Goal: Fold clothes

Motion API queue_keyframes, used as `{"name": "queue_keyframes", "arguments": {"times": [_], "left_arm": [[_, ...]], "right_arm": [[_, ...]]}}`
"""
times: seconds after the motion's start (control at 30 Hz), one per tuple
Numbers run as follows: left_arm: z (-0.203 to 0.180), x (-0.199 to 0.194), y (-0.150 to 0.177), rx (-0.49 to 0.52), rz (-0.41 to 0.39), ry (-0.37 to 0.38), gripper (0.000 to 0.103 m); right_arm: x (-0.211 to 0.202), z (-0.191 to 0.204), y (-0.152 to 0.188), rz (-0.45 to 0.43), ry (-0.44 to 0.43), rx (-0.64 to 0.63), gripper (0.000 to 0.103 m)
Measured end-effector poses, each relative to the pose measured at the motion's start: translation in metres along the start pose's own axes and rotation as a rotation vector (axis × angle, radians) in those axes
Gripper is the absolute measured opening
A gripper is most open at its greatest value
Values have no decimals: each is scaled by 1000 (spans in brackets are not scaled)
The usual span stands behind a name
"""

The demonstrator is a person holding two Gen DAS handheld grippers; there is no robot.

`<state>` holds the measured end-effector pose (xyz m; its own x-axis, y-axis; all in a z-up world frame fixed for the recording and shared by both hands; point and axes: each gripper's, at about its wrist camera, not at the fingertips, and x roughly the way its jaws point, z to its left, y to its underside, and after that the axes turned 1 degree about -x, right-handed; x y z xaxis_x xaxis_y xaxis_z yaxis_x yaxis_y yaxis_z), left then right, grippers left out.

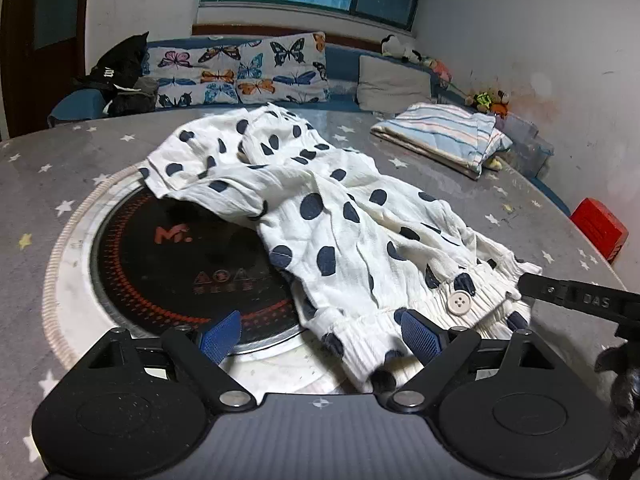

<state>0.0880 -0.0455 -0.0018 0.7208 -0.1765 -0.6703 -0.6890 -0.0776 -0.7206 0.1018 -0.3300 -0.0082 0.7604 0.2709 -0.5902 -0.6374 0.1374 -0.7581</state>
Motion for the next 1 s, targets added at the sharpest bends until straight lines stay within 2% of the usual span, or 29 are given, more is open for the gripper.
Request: {"name": "queue_keyframes", "arguments": {"times": [0.07, 0.17, 0.23, 0.27, 0.33, 0.4, 0.67, 1.0], "left_arm": [[-2, 7, -2, -9, 18, 9, 80], [-1, 15, -2, -38, 47, 45, 64], [0, 20, -1, -60, 66, 72, 46], [1, 19, -1, -62, 64, 82, 43], [1, 18, -1, -66, 61, 100, 24], [3, 14, -2, -77, 55, 110, 17], [22, -29, 3, -83, -13, 83, 14], [52, -94, 38, -82, -24, 44, 13]], "right_arm": [[1, 1, -1, 3, -2, 6, 11], [1, 0, -1, 6, -9, 12, 11], [1, 0, 0, 7, -14, 15, 11], [1, 0, 0, 8, -17, 15, 11], [0, 0, 1, 9, -24, 11, 11], [-2, 1, 2, 11, -37, 7, 11], [-21, 16, 9, 45, -151, -47, 10], [-61, 46, 38, 128, -342, -178, 8]]}}
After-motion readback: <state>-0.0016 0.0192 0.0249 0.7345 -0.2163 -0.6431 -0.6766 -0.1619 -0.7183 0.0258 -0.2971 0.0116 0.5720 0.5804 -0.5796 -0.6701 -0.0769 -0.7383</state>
